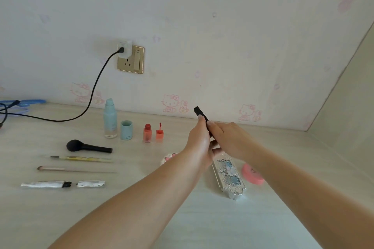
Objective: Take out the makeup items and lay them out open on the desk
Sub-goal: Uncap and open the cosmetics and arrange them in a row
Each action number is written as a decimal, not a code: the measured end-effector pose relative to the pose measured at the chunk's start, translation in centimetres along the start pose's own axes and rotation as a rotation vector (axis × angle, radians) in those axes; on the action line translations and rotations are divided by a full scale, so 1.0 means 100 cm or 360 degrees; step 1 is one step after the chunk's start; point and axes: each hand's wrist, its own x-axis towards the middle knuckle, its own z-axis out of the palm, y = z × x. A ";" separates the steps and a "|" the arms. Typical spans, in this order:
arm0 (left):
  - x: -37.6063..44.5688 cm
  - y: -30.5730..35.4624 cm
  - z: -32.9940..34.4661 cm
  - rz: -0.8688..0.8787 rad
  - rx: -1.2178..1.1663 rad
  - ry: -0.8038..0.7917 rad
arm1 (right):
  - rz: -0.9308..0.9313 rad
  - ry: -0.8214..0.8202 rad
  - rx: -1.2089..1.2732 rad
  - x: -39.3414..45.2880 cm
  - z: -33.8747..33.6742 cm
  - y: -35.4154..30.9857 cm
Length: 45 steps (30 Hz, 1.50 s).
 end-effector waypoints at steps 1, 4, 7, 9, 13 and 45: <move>0.006 0.000 -0.001 0.0003 0.0026 0.0018 | -0.0020 -0.0039 0.0001 0.006 0.003 0.002; 0.024 -0.001 -0.005 0.0016 0.0116 0.0060 | 0.0039 -0.0079 0.0115 0.021 0.012 0.005; 0.041 0.003 -0.011 0.0008 0.0111 0.0075 | 0.0110 -0.0082 0.0218 0.036 0.015 0.008; 0.050 0.009 -0.018 -0.0031 0.0028 0.0045 | 0.0327 0.0024 0.0544 0.047 0.010 0.014; 0.066 0.017 -0.034 -0.0092 0.0082 0.0029 | 0.0666 -0.0046 0.1409 0.059 0.006 0.033; 0.081 0.029 -0.086 0.0004 0.1845 0.0165 | 0.0674 0.0019 0.1495 0.091 0.072 0.070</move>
